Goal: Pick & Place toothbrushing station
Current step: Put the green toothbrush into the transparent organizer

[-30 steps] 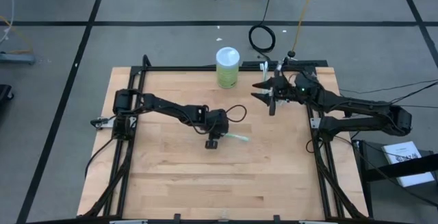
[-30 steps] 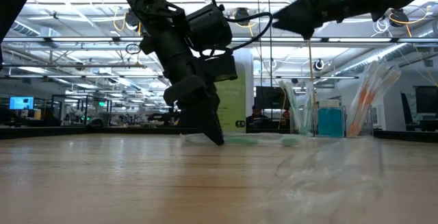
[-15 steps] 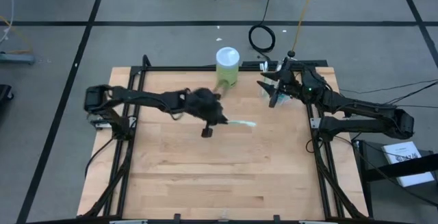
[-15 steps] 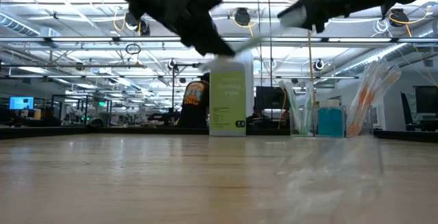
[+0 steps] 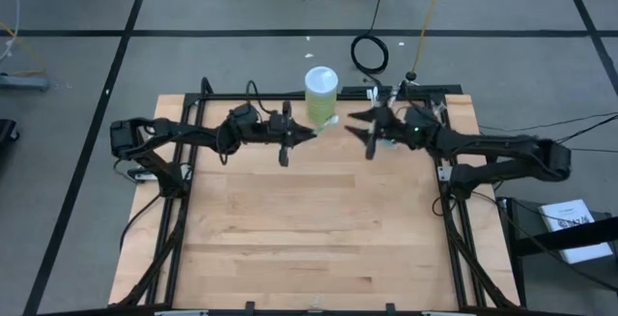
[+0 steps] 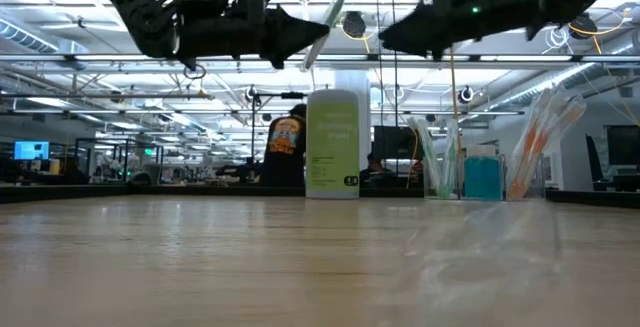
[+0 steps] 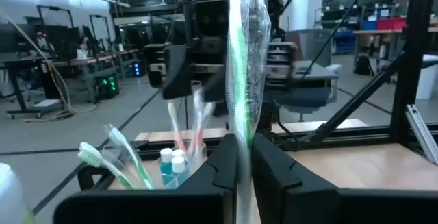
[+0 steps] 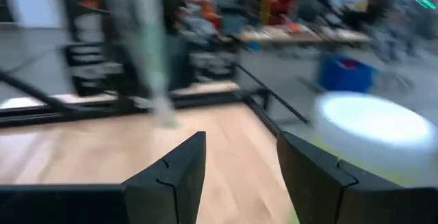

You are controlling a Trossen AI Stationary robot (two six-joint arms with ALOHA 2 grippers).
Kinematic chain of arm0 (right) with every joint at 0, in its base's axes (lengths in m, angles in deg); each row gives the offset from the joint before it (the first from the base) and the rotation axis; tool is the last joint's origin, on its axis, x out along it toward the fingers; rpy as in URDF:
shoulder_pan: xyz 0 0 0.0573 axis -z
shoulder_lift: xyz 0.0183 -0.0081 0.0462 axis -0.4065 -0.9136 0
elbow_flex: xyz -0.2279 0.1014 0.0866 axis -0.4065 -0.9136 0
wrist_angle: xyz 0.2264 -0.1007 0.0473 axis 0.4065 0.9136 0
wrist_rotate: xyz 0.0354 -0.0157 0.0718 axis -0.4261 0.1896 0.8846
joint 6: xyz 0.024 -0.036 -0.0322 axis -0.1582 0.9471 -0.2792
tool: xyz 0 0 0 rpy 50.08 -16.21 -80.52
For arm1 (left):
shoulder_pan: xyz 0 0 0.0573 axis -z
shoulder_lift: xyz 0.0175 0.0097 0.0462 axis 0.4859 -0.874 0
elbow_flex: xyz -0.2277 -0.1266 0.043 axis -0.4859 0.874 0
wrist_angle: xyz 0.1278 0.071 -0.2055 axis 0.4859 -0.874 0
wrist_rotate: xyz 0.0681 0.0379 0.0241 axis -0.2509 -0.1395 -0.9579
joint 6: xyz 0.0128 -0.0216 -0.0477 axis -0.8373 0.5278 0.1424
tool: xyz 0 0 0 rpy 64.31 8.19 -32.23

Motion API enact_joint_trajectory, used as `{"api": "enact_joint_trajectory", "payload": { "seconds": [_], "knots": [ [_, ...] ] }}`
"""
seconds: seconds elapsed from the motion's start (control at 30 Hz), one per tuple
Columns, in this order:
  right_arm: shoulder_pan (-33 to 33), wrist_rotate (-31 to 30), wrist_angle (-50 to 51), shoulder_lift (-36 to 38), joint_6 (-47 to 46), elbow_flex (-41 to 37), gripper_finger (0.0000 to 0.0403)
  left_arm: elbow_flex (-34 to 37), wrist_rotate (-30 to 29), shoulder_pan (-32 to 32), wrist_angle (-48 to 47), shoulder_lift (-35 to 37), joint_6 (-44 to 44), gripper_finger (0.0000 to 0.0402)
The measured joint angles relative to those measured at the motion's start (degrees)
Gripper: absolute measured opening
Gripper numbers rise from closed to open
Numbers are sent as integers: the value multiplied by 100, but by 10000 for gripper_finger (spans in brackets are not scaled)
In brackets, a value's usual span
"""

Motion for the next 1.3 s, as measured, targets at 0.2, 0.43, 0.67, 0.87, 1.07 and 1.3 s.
{"api": "enact_joint_trajectory", "payload": {
  "seconds": [0.2,0.43,0.67,0.87,1.07,1.3],
  "knots": [
    [-458,421,-1853,-1025,460,-1,171,-1,-195,-24,-137,-31,-75,20],
    [-556,419,-3205,-1571,223,0,206,-3,-196,-19,-273,-31,-114,20],
    [-556,583,-3834,-1714,-231,0,249,-5,-209,21,-298,-31,-133,20],
    [-573,718,-3895,-1879,-380,83,239,-7,-223,194,-296,-52,-360,20],
    [-701,746,-3967,-2102,-241,236,218,-49,-620,318,-289,-211,-505,21],
    [-722,745,-3904,-2135,-30,243,174,-40,-661,286,-289,-252,-490,21]
  ]
}}
